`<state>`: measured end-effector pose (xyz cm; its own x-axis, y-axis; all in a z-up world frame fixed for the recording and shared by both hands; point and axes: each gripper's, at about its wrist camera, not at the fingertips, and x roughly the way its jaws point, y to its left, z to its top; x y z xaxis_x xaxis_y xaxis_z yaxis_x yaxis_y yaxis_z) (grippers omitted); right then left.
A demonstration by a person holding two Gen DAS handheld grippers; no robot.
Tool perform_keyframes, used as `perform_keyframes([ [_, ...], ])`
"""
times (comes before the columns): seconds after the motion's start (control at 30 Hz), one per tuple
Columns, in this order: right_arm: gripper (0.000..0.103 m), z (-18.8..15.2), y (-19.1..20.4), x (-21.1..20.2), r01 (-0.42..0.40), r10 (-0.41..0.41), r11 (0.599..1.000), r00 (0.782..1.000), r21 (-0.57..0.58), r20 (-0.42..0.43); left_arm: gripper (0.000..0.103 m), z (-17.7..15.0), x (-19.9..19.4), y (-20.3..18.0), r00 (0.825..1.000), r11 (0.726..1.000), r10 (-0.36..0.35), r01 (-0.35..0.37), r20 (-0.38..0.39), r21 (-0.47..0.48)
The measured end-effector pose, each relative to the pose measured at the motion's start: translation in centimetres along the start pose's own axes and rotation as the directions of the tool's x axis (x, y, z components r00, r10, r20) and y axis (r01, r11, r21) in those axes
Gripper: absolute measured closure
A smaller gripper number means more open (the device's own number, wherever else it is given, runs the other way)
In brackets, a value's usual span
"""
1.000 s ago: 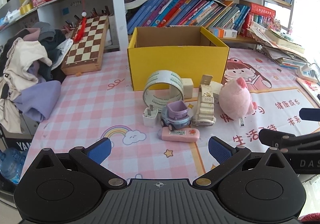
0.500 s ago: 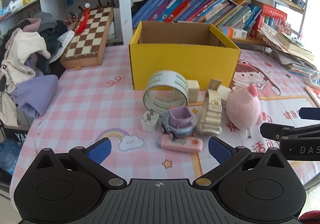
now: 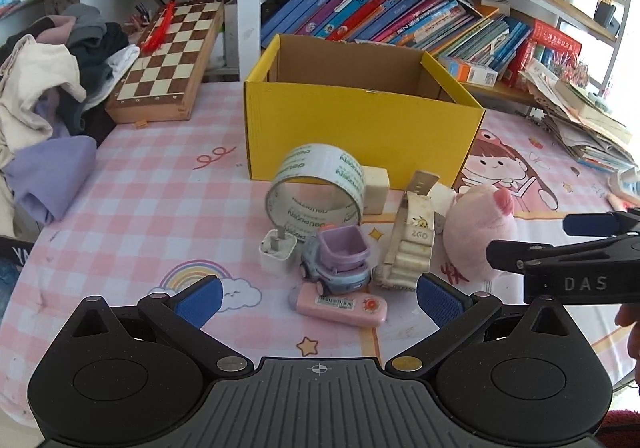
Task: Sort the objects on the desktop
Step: 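Grasp the cream watch with the left tool while the right tool grasps the pink plush pig, then lift and carry the watch with the left tool while the right tool carries the pig over the box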
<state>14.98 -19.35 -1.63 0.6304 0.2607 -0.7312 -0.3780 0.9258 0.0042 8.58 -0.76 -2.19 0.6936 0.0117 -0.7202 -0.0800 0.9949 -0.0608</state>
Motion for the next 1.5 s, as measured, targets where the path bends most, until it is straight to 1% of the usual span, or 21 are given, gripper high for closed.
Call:
perform_keyframes([
  [0.07, 0.007, 0.3, -0.2, 0.6, -0.012, 0.012, 1.0, 1.0, -0.005, -0.01, 0.0, 0.1, 0.1, -0.6, 1.0, 1.0, 0.003, -0.003, 0.008, 0.023],
  [0.17, 0.007, 0.7, -0.6, 1.5, -0.029, 0.029, 0.999, 0.999, -0.012, -0.025, 0.002, 0.3, 0.2, -1.8, 1.0, 0.997, -0.011, 0.009, 0.025, 0.077],
  [0.27, 0.007, 1.0, -0.9, 2.4, -0.044, 0.043, 0.999, 0.998, -0.019, -0.041, 0.01, 0.3, 0.7, -3.0, 1.0, 0.991, -0.019, 0.016, 0.019, 0.132],
  [0.33, 0.007, 1.2, -1.2, 2.9, -0.054, 0.053, 0.998, 0.997, -0.018, -0.051, 0.015, 0.3, 1.1, -3.6, 1.0, 0.989, -0.026, 0.025, 0.002, 0.145],
  [0.4, 0.007, 1.4, -1.5, 3.4, -0.065, 0.064, 0.998, 0.996, -0.016, -0.061, 0.026, 0.4, 1.6, -3.9, 0.999, 0.988, -0.033, 0.034, -0.013, 0.148],
  [0.43, 0.007, 1.5, -1.6, 3.7, -0.07, 0.069, 0.997, 0.995, -0.015, -0.066, 0.029, 0.4, 1.8, -4.1, 0.999, 0.988, -0.036, 0.038, -0.019, 0.149],
  [0.5, 0.007, 1.7, -2.0, 4.1, -0.077, 0.076, 0.997, 0.994, -0.01, -0.075, 0.04, 0.5, 2.2, -4.5, 0.999, 0.987, -0.039, 0.044, -0.032, 0.155],
  [0.53, 0.008, 1.8, -2.1, 4.3, -0.08, 0.079, 0.997, 0.994, -0.008, -0.08, 0.043, 0.5, 2.4, -4.7, 0.998, 0.986, -0.04, 0.046, -0.038, 0.159],
  [0.57, 0.012, 1.8, -2.3, 4.5, -0.083, 0.083, 0.997, 0.993, -0.005, -0.084, 0.048, 0.6, 2.6, -4.9, 0.998, 0.985, -0.042, 0.048, -0.044, 0.163],
  [0.6, 0.015, 1.9, -2.5, 4.7, -0.089, 0.089, 0.996, 0.992, -0.001, -0.089, 0.051, 0.7, 2.7, -5.1, 0.998, 0.985, -0.044, 0.051, -0.047, 0.167],
  [0.67, 0.017, 2.0, -2.9, 5.0, -0.099, 0.099, 0.995, 0.99, 0.006, -0.097, 0.053, 1.0, 3.0, -5.4, 0.998, 0.983, -0.05, 0.058, -0.045, 0.174],
  [0.77, 0.021, 2.1, -3.2, 5.3, -0.102, 0.101, 0.995, 0.99, -0.004, -0.101, 0.053, 1.3, 3.5, -6.0, 0.997, 0.98, -0.057, 0.065, -0.046, 0.188],
  [0.87, 0.022, 2.1, -3.4, 5.6, -0.115, 0.114, 0.993, 0.987, -0.007, -0.11, 0.053, 1.5, 4.0, -6.5, 0.996, 0.977, -0.066, 0.076, -0.058, 0.197],
  [0.97, 0.025, 2.1, -3.4, 5.8, -0.127, 0.125, 0.992, 0.985, -0.014, -0.117, 0.054, 1.5, 4.6, -6.8, 0.995, 0.975, -0.07, 0.083, -0.073, 0.206],
  [1.13, 0.031, 2.1, -3.4, 5.8, -0.138, 0.135, 0.99, 0.984, -0.018, -0.117, 0.065, 1.5, 5.4, -6.7, 0.993, 0.977, -0.065, 0.084, -0.101, 0.196],
  [1.17, 0.034, 2.0, -3.4, 5.8, -0.14, 0.137, 0.99, 0.984, -0.015, -0.115, 0.068, 1.5, 5.5, -6.7, 0.993, 0.977, -0.06, 0.079, -0.1, 0.196],
  [1.2, 0.036, 2.0, -3.5, 5.7, -0.14, 0.138, 0.99, 0.984, -0.012, -0.113, 0.074, 1.6, 5.5, -6.7, 0.994, 0.978, -0.058, 0.076, -0.098, 0.196],
  [1.23, 0.037, 2.0, -3.5, 5.6, -0.14, 0.138, 0.99, 0.984, -0.011, -0.111, 0.078, 1.7, 5.6, -6.6, 0.994, 0.978, -0.057, 0.075, -0.096, 0.194],
  [1.37, 0.043, 1.9, -3.6, 5.0, -0.127, 0.126, 0.992, 0.988, -0.004, -0.093, 0.079, 1.8, 5.4, -6.2, 0.993, 0.981, -0.078, 0.092, -0.089, 0.173],
  [1.5, 0.044, 1.8, -4.1, 4.1, -0.108, 0.109, 0.994, 0.991, 0.018, -0.071, 0.079, 2.2, 4.7, -6.2, 0.993, 0.978, -0.108, 0.116, -0.056, 0.172],
])
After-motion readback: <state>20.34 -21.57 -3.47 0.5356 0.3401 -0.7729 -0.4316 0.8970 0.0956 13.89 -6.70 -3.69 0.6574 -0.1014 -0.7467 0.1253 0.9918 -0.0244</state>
